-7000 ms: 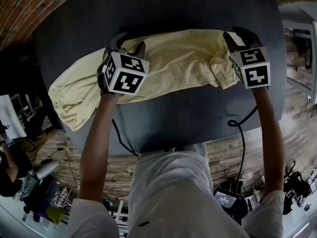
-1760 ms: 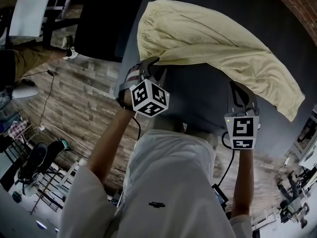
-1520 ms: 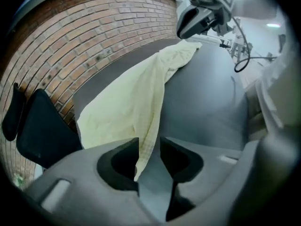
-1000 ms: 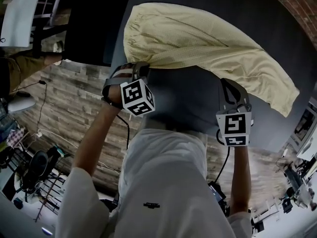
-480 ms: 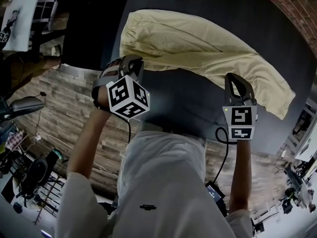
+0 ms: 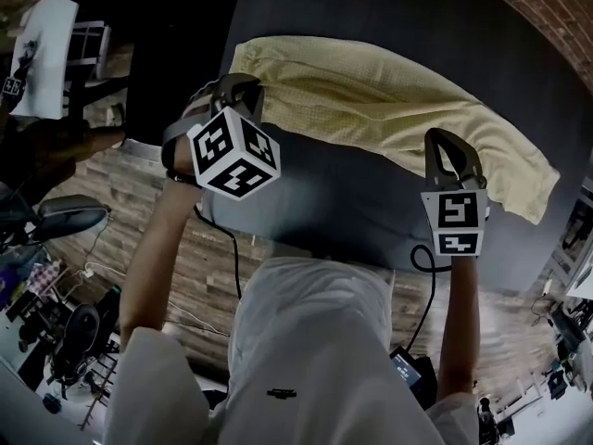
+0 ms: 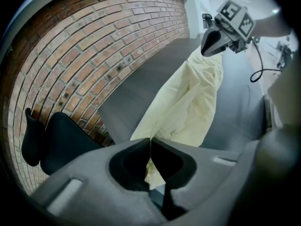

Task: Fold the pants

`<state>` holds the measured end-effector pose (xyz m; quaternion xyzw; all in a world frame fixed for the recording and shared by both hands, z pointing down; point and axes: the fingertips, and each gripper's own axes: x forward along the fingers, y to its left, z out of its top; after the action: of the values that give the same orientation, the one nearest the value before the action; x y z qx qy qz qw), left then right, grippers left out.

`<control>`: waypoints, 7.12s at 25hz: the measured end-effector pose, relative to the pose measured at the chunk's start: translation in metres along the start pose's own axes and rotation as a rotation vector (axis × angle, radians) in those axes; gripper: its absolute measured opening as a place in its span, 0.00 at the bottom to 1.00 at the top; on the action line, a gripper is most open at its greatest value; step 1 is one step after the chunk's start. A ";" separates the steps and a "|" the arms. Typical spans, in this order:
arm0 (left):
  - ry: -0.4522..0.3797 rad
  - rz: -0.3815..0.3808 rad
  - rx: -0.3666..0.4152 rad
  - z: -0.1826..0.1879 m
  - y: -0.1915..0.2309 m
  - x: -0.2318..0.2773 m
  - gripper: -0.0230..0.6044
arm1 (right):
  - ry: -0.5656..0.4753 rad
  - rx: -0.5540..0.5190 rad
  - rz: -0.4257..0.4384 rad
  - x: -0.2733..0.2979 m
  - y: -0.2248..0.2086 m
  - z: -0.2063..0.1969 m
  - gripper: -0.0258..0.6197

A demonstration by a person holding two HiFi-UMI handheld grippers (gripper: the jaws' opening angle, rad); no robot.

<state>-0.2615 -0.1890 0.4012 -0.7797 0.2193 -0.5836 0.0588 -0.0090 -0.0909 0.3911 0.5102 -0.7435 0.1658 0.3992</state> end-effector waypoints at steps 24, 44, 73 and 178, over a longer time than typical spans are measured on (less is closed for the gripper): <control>0.092 0.020 0.033 -0.012 0.064 0.093 0.05 | 0.151 -0.231 0.079 0.105 -0.029 -0.011 0.28; 0.124 0.048 0.046 -0.019 0.073 0.121 0.05 | 0.211 -0.305 -0.040 0.129 -0.082 0.004 0.06; 0.060 0.029 -0.385 -0.083 0.009 0.058 0.34 | 0.061 -0.109 0.040 0.080 0.015 0.014 0.19; -0.350 -0.335 -0.246 0.430 -0.449 0.017 0.20 | -0.013 0.701 -0.294 -0.190 -0.262 -0.382 0.28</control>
<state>0.2679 0.1361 0.4383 -0.8955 0.1430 -0.4103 -0.0968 0.4175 0.1666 0.4437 0.7182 -0.5630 0.3478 0.2151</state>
